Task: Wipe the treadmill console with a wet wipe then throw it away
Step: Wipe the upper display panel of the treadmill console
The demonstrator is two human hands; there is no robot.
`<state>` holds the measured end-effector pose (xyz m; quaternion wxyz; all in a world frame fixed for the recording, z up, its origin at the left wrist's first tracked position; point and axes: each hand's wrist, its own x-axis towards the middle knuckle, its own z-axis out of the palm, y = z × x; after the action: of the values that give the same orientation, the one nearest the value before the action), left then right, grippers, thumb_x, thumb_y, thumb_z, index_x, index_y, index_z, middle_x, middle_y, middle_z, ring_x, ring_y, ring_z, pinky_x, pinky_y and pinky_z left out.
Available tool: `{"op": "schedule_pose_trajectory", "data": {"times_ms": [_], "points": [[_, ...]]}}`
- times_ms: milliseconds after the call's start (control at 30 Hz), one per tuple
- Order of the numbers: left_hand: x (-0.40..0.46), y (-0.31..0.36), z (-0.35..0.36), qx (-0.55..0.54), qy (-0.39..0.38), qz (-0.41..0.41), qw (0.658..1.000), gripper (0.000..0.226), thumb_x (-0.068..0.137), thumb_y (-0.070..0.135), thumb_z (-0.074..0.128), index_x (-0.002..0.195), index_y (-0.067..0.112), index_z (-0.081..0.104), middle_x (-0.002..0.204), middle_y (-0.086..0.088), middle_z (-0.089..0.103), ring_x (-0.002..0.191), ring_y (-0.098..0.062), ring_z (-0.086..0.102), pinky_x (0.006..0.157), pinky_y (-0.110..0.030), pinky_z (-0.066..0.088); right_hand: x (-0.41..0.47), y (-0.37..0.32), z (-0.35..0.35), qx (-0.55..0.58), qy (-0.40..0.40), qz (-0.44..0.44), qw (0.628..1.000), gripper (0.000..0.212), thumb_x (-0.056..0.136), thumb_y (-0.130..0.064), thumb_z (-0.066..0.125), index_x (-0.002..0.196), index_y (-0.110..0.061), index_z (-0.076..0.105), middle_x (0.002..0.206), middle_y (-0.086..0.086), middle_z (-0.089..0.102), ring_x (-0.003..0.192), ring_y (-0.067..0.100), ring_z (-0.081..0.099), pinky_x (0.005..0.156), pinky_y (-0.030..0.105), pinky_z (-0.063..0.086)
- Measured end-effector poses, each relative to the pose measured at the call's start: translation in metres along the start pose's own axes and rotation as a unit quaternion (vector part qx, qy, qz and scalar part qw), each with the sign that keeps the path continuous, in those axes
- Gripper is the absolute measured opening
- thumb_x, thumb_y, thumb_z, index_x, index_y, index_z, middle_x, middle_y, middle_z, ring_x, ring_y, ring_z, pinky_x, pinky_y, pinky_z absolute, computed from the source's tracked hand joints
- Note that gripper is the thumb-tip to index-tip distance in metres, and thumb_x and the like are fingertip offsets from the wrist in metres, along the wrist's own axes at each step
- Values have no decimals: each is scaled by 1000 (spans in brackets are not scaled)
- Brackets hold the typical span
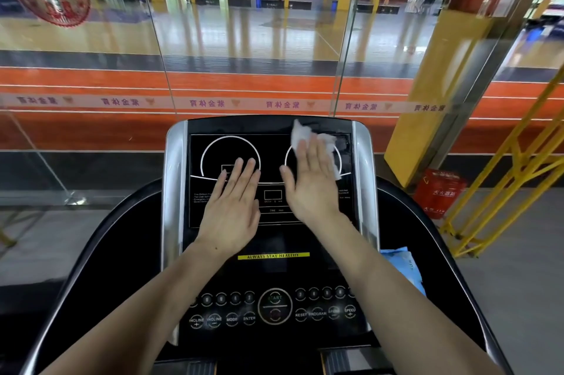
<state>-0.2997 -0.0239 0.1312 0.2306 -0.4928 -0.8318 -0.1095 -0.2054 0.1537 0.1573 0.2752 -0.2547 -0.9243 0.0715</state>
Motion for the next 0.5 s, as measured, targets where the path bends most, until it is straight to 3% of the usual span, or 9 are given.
{"op": "schedule_pose_trajectory", "data": {"times_ms": [100, 233, 333, 500], "points": [[5, 1, -1, -7, 3, 4, 1000, 66, 103, 34, 26, 163, 8, 23, 174, -8, 12, 162, -23, 0, 130, -51, 14, -12, 2, 4, 30, -9, -74, 997, 64, 111, -47, 23, 164, -13, 14, 173, 6, 1, 159, 19, -6, 130, 38, 0], [9, 9, 1, -12, 6, 8, 1000, 64, 102, 33, 27, 162, 7, 27, 173, -10, 15, 162, -24, 3, 130, -50, 15, -21, 26, 1, 67, 47, -135, 987, 47, 106, -14, 51, 152, -7, 47, 163, 9, 38, 155, 20, 27, 125, 39, 29], [6, 14, 2, -30, 8, 11, 999, 64, 102, 33, 27, 161, 7, 28, 173, -10, 16, 162, -24, 4, 129, -51, 17, -27, 41, -7, 95, 78, -152, 981, 44, 94, 8, 63, 136, -6, 65, 148, 10, 57, 142, 21, 49, 113, 34, 46], [4, 19, 1, -53, 15, 8, 998, 62, 102, 32, 29, 161, 9, 30, 173, -9, 16, 162, -23, 3, 130, -49, 14, -33, 52, -15, 135, 110, -140, 975, 35, 92, 5, 69, 123, -9, 74, 130, 5, 71, 126, 21, 63, 109, 35, 50]]}}
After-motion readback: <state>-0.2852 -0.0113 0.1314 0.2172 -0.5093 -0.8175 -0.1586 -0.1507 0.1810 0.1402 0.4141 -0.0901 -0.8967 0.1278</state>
